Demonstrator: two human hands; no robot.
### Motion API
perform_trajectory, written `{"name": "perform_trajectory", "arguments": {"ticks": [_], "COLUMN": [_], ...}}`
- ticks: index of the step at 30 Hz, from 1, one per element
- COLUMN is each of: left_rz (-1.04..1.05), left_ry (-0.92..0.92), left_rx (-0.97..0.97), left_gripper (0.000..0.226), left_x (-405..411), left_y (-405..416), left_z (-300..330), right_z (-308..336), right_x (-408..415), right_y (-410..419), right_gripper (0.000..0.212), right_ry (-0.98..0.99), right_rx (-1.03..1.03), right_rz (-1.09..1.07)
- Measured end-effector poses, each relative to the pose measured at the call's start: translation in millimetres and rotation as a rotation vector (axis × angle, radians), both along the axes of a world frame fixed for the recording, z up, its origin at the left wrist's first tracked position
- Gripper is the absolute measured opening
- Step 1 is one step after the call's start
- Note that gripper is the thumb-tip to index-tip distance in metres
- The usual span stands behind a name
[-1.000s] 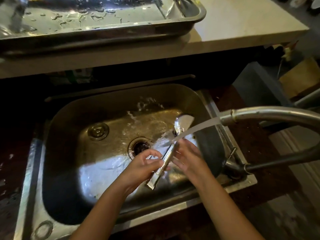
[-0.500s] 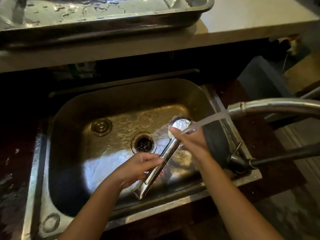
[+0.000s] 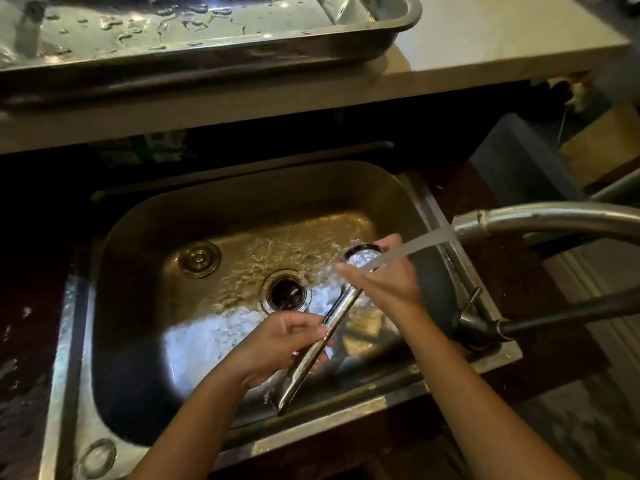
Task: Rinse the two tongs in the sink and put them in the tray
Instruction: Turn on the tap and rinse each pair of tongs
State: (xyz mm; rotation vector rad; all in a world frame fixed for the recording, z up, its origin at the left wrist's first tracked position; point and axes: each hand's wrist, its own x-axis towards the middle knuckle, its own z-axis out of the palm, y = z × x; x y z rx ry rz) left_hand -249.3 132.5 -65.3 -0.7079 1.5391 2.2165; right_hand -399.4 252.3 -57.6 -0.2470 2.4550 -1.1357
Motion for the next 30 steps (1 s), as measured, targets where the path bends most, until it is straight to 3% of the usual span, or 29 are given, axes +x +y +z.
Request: {"name": "perform_trajectory", "arguments": {"ticks": [2, 6, 10, 13, 17, 20, 23, 25, 27, 30], "left_rz": [0.000, 0.050, 0.144, 0.198, 0.087, 0.003, -0.024, -0.033, -0.029, -0.057], "left_ry": [-0.001, 0.015, -0.017, 0.085, 0.254, 0.336, 0.296, 0.175, 0.085, 0.052], "left_rx": [0.007, -0.094, -0.558, -0.979, -1.272, -1.390, -1.285, -1.000, -0.645, -0.336], "left_gripper": [0.011, 0.015, 0.030, 0.044, 0.047, 0.046, 0.049, 0.040, 0.013, 0.019], "left_x": [1, 1, -4, -2, 7, 11, 8, 1, -4, -5], "left_y": [2, 3, 6, 11, 22, 25, 23, 18, 7, -6], "left_z": [-3, -7, -12, -14, -18, -19, -13, -6, -5, -1], "right_z": [0, -2, -1, 5, 10, 11, 2, -2, -2, 2], "right_x": [-7, -10, 6, 23, 34, 28, 25, 23, 20, 16], "right_y": [0, 0, -2, -1, 2, 2, 4, 5, 6, 7], "right_gripper": [0.030, 0.033, 0.033, 0.042, 0.069, 0.061, 0.033, 0.028, 0.027, 0.037], "right_ry": [0.100, 0.022, -0.352, -0.589, -0.581, -0.572, -0.553, -0.569, -0.560, -0.562], "right_rx": [-0.163, -0.318, -0.406, -0.471, -0.426, -0.406, -0.445, -0.506, -0.556, -0.599], "right_rz": [-0.074, -0.182, -0.379, -0.404, -0.380, -0.393, -0.477, -0.422, -0.267, -0.155]}}
